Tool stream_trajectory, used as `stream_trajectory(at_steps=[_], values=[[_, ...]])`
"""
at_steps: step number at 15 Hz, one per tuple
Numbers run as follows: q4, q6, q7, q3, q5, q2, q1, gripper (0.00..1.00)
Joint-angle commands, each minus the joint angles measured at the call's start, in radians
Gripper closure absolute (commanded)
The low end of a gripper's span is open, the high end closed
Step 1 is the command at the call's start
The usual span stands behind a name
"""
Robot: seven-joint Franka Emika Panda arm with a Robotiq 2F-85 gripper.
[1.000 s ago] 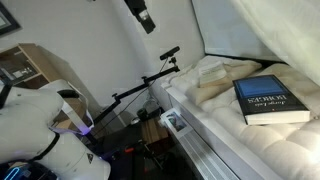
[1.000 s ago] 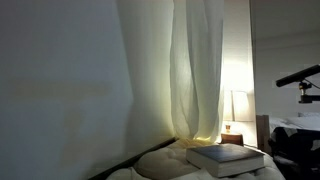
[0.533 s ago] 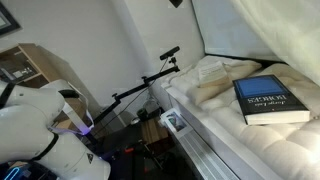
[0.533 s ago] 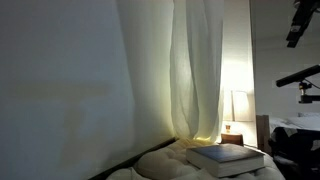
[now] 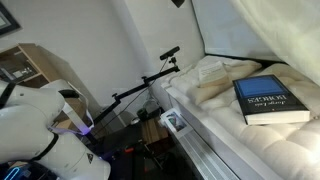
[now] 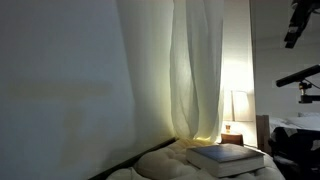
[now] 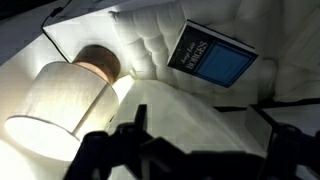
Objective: Pull the curtain
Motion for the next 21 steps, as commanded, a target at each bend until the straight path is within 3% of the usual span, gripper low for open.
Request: stream_trajectory(at_steps=[1,9,15,20,21], values=[[0.046,0.001,0.004,0.003,-0.012,0.029,0.004,0.0],[0.212,0.184,0.014,0.047,-0.156,0.135,-0.006,0.0],[0.31,0.083,-0.009,0.043,-0.162,0.221,0.007,0.0],[0.346,0.06,-0.018,0.027,-0.19,0.325,0.012,0.0],[0.293,0.112,-0.004,0.021,-0.18,0.281,0.019,0.0]])
